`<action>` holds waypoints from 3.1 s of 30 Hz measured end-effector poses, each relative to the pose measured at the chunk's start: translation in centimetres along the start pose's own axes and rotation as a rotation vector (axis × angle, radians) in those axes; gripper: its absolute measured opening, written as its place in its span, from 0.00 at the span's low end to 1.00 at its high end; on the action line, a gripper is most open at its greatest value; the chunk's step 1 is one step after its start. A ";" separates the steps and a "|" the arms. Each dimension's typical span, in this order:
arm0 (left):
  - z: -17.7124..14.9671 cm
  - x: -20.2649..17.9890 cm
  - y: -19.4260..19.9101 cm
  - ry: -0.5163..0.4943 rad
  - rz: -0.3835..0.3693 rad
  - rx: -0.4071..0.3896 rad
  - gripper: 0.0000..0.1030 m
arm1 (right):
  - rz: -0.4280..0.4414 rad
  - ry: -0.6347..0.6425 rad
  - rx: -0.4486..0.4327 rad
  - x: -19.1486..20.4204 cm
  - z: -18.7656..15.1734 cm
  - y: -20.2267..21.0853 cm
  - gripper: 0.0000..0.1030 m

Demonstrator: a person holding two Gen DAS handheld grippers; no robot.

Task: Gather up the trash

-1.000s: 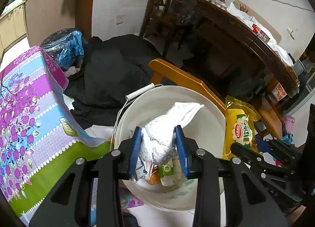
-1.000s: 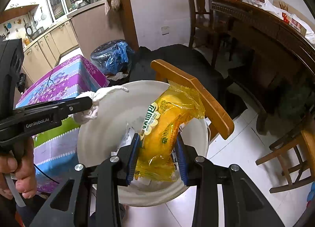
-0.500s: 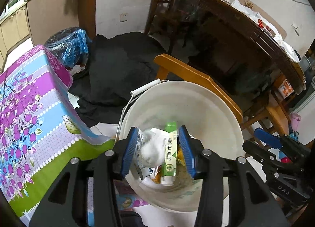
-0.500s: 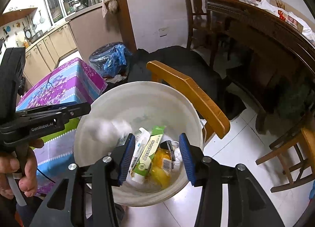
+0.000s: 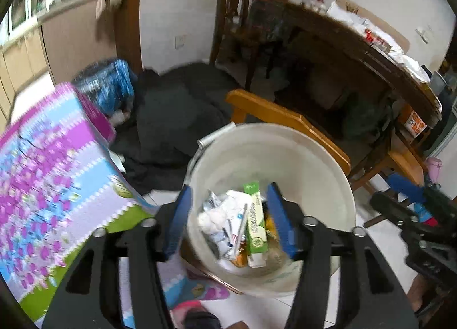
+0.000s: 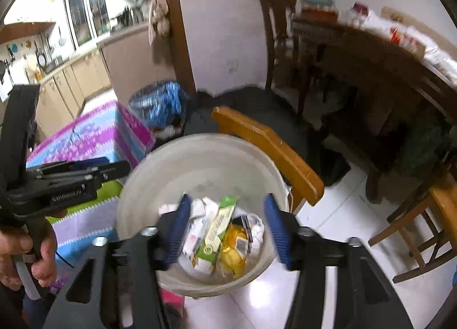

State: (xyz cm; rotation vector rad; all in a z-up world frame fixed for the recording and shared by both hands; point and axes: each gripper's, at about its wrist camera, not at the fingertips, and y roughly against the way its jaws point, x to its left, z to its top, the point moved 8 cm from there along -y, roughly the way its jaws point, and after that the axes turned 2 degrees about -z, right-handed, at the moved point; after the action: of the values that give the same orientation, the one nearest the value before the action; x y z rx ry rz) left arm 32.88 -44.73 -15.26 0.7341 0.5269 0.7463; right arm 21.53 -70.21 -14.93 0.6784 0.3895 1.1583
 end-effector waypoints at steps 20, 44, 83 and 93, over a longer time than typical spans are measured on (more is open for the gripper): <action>-7.7 2.6 22.8 -0.049 0.044 -0.457 0.94 | -0.154 -0.062 -0.393 10.5 -10.3 22.8 0.95; -16.2 -1.5 31.5 -0.141 0.067 -0.675 0.95 | -0.181 -0.131 -0.643 11.6 -18.7 35.2 0.95; -16.6 0.6 34.2 -0.089 0.075 -0.704 0.95 | -0.178 -0.084 -0.634 12.5 -17.8 35.5 0.95; -16.3 0.7 34.2 -0.098 0.080 -0.701 0.95 | -0.177 -0.086 -0.630 12.3 -17.8 35.3 0.95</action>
State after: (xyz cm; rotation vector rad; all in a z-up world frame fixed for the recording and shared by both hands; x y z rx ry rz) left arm 8.40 -20.15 0.03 0.1353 0.1213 0.8930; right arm -9.60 -45.33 -3.76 0.1366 -0.0014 1.0029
